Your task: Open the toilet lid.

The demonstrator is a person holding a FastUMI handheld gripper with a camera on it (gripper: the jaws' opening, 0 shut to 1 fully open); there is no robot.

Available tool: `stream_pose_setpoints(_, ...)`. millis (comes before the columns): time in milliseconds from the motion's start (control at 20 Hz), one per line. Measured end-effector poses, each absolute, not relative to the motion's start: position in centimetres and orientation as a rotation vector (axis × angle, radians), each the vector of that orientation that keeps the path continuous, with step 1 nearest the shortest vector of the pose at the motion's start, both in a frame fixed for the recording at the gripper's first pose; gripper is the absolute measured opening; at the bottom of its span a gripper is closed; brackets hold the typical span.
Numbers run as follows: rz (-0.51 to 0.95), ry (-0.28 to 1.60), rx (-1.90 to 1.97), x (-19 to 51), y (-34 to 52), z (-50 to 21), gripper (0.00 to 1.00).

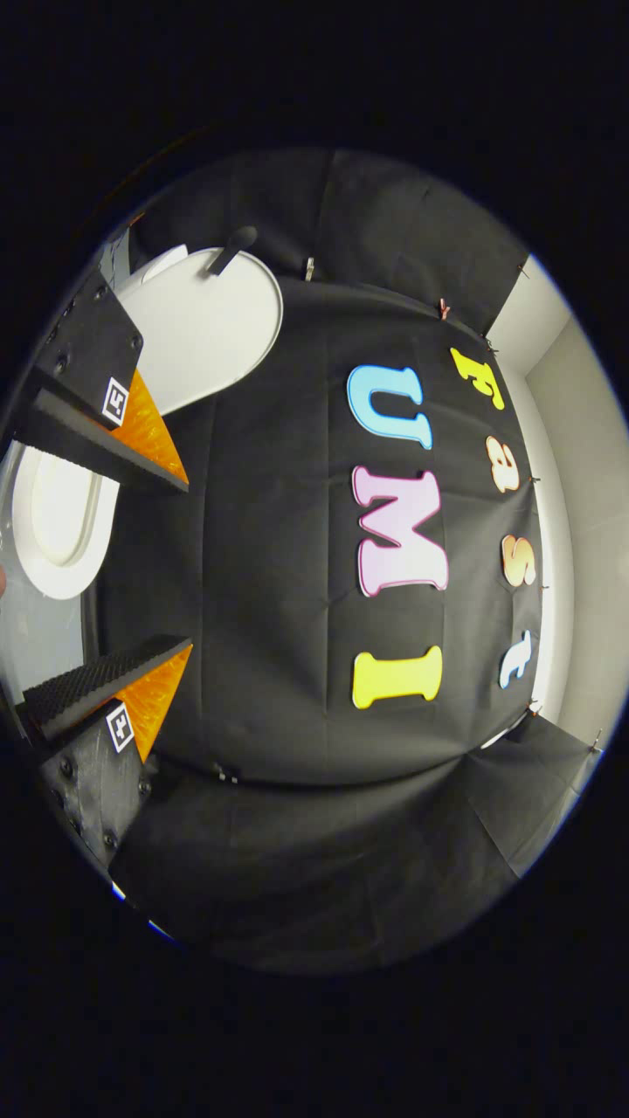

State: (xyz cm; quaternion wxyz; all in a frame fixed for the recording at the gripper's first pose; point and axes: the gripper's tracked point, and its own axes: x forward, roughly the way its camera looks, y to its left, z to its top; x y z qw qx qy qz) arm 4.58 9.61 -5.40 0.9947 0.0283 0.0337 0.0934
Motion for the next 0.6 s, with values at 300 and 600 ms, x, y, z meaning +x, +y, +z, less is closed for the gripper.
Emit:
stream_pose_setpoints(300, 0.18, 0.072, -0.012, 4.2, 8.3, -7.4, 0.99)
stream_pose_setpoints(600, 0.238, -0.027, -0.134, 3.4, 9.0, -6.4, 0.98)
